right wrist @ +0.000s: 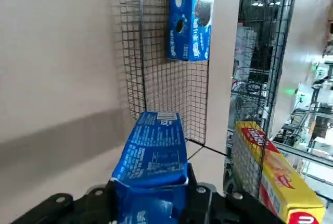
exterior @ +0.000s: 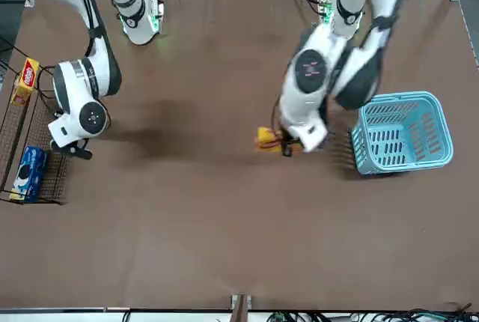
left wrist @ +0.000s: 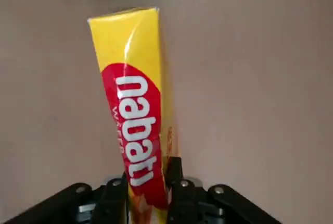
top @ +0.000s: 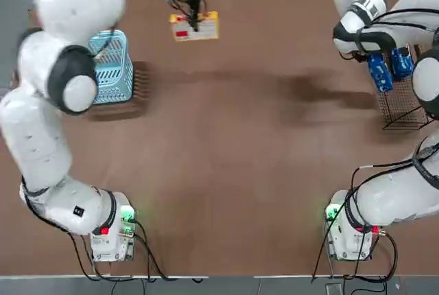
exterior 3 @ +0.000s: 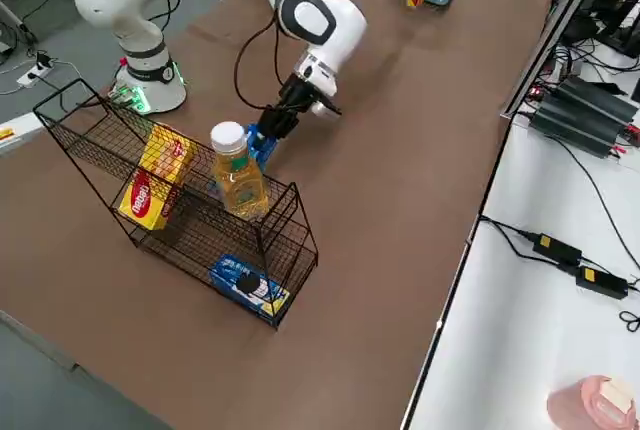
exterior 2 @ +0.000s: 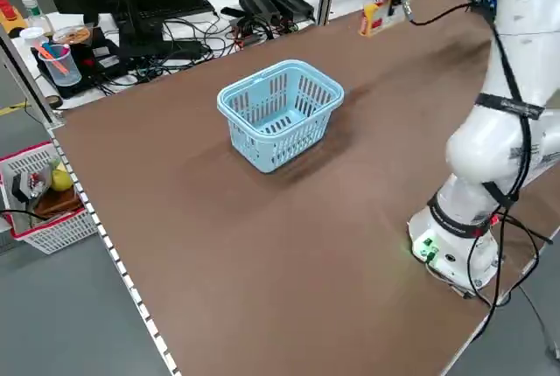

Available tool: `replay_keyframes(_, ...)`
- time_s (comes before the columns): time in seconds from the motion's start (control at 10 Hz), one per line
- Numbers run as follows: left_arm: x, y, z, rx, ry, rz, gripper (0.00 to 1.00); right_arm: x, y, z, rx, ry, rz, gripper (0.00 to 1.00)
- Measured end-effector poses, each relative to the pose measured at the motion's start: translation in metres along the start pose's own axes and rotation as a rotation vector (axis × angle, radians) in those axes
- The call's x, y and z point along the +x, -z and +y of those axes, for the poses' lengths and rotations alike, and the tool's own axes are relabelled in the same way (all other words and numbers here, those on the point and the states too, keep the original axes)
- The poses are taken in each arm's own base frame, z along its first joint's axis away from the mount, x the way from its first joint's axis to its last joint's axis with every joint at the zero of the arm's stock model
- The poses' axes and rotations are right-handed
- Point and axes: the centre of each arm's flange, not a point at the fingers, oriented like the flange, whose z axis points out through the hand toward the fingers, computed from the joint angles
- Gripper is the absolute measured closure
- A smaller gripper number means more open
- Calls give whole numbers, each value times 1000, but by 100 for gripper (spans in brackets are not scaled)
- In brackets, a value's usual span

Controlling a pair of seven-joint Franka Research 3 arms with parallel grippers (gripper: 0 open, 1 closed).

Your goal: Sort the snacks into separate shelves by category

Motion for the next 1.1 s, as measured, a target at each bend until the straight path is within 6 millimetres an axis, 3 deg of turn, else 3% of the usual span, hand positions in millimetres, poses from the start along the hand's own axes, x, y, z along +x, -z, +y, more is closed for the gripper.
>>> replay_keyframes(0.2, -66, -42, -16, -31, -2, 2, 72, -6, -10, 8, -50, 24, 33, 53)
replay_keyframes(0.5, -162, -108, -69, -98, 6, 7, 72, -9, -39, 8, -100, 94, 117, 53)
replay_keyframes(0.7, -185, -136, -79, -109, 23, -36, 71, -14, -59, 7, -120, 142, 158, 53)
replay_keyframes(0.9, -185, -156, -71, -105, 65, -62, 71, -20, -76, 11, -124, 165, 172, 53)
replay_keyframes(1.1, -200, -181, -85, -86, 59, -51, 71, -24, -92, 17, -125, 179, 179, 53)
